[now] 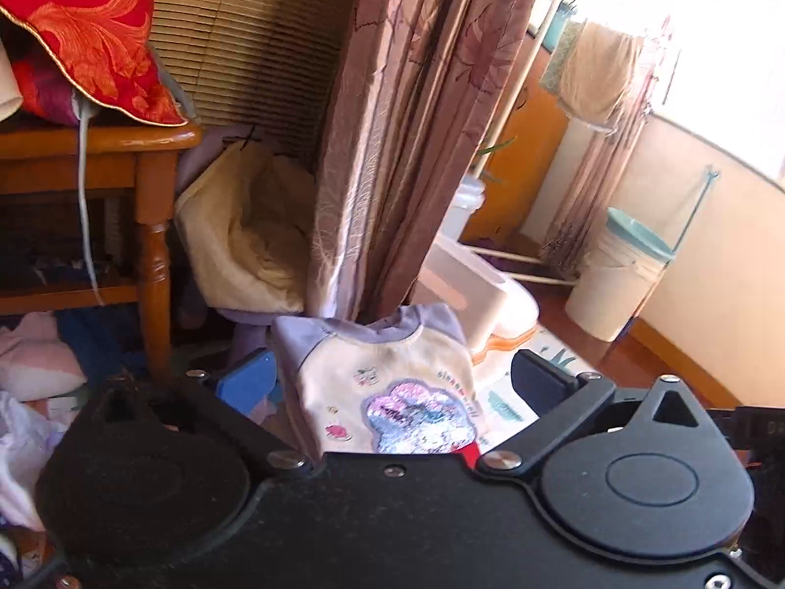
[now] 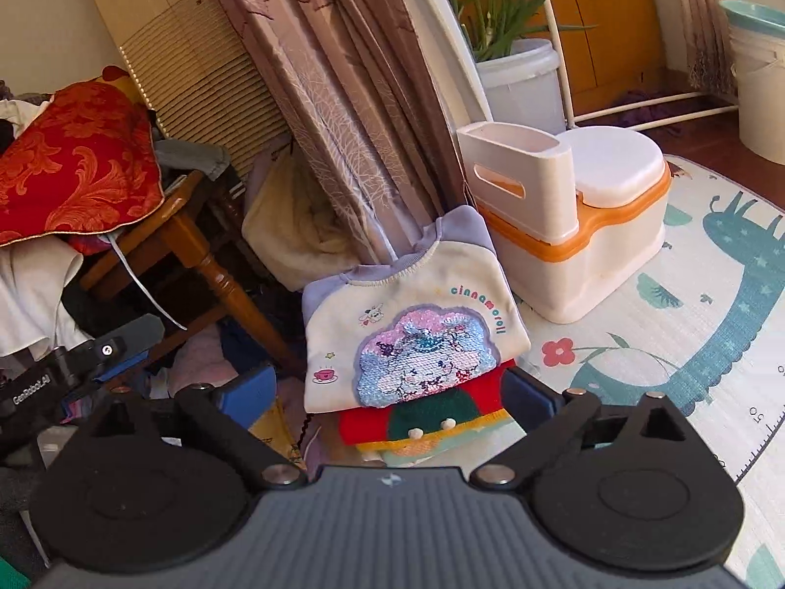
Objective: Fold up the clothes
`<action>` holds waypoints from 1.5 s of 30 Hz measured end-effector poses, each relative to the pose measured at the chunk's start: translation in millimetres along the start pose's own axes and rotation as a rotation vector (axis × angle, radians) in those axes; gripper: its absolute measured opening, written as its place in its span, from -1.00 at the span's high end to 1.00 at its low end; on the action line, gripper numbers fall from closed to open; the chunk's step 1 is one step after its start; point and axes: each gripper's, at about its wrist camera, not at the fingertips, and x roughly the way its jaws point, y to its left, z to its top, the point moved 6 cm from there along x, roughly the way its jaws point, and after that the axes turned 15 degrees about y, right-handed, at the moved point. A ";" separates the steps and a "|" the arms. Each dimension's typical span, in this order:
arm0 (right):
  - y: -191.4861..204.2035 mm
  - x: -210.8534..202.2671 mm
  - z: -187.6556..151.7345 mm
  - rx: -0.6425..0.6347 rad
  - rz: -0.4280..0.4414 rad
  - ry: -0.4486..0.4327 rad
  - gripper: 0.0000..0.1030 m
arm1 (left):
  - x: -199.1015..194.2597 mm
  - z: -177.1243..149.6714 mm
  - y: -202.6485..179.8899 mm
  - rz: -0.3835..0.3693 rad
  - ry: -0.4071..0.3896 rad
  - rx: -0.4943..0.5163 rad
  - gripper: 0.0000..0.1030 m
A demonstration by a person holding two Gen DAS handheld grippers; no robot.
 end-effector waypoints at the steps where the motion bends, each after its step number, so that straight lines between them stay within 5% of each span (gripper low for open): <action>1: 4.8 -10.2 -0.7 -0.005 -0.018 -0.008 -0.96 | -4.3 -0.7 -2.4 0.054 0.025 -0.006 -1.00; 5: 19.7 -29.2 -8.9 -0.020 -0.102 -0.015 -0.99 | -23.6 -15.0 -16.7 0.118 0.057 0.056 -1.00; 12: 35.1 -28.7 -28.6 -0.054 -0.210 0.035 -1.00 | -50.6 -20.5 -34.1 0.096 0.015 0.092 -1.00; 20: 34.0 -29.2 -33.2 -0.036 -0.236 0.040 -1.00 | -42.8 -26.4 -48.3 0.191 0.056 0.143 -1.00; 45: 37.2 -0.7 -34.9 -0.055 -0.228 0.123 -1.00 | -36.9 -29.9 -37.7 0.255 0.061 0.136 -0.99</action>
